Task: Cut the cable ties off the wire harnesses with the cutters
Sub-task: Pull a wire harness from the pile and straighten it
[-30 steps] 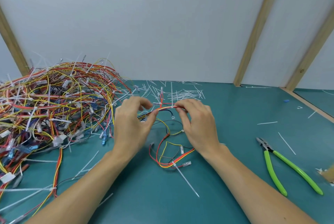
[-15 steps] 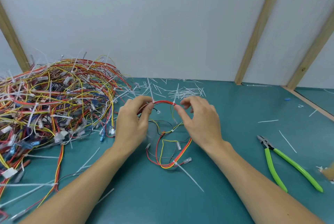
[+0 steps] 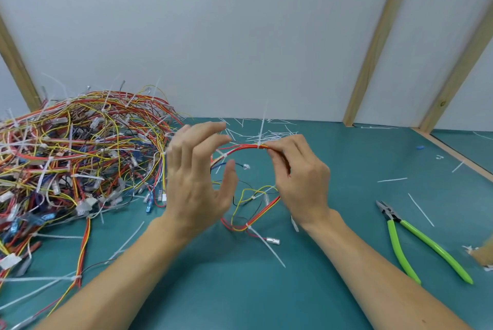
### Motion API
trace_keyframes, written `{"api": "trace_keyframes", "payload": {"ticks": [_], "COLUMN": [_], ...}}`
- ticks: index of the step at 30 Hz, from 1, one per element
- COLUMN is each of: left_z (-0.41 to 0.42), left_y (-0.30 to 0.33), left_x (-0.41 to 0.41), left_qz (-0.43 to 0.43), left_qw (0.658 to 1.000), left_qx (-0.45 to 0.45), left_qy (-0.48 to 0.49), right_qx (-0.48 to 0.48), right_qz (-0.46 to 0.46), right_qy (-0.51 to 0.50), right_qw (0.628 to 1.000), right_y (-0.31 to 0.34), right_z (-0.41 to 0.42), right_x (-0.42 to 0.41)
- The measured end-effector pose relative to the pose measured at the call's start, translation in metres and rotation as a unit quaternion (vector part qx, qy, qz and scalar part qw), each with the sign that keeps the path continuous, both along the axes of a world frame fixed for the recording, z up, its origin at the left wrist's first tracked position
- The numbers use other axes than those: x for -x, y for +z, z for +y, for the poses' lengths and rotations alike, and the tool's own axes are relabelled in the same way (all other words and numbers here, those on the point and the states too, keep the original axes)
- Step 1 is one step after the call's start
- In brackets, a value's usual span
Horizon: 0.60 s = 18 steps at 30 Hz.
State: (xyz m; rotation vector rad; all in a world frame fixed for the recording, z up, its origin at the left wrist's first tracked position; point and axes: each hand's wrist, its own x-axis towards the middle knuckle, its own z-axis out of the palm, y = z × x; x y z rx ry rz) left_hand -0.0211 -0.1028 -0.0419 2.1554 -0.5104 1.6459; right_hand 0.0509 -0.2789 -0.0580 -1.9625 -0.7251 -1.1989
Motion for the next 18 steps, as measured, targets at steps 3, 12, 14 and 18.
{"api": "trace_keyframes", "payload": {"ticks": [3,12,14,18], "left_z": [-0.003,0.002,0.000,0.001], "left_y": [0.002,-0.001,0.000,0.006], "left_x": [0.001,-0.003,-0.002,0.002], "left_qz": [0.091,0.383,0.342,0.190], "left_qw": [0.995,0.887,0.897,0.948], "left_qx": [-0.038,0.183,0.226,0.237], "left_qy": [-0.016,-0.182,-0.167,-0.092], "right_qx": [0.030,0.061,0.071,0.062], "right_qz": [-0.087,-0.054,0.018,0.074], "right_qy": [-0.044,-0.017,-0.032,-0.055], "right_qw": [0.995,0.997,0.997,0.994], "right_y": [0.006,-0.001,-0.003,-0.001], "right_z": [-0.004,-0.002,-0.002,-0.001], "right_x": [-0.002,-0.004,-0.005,-0.007]}}
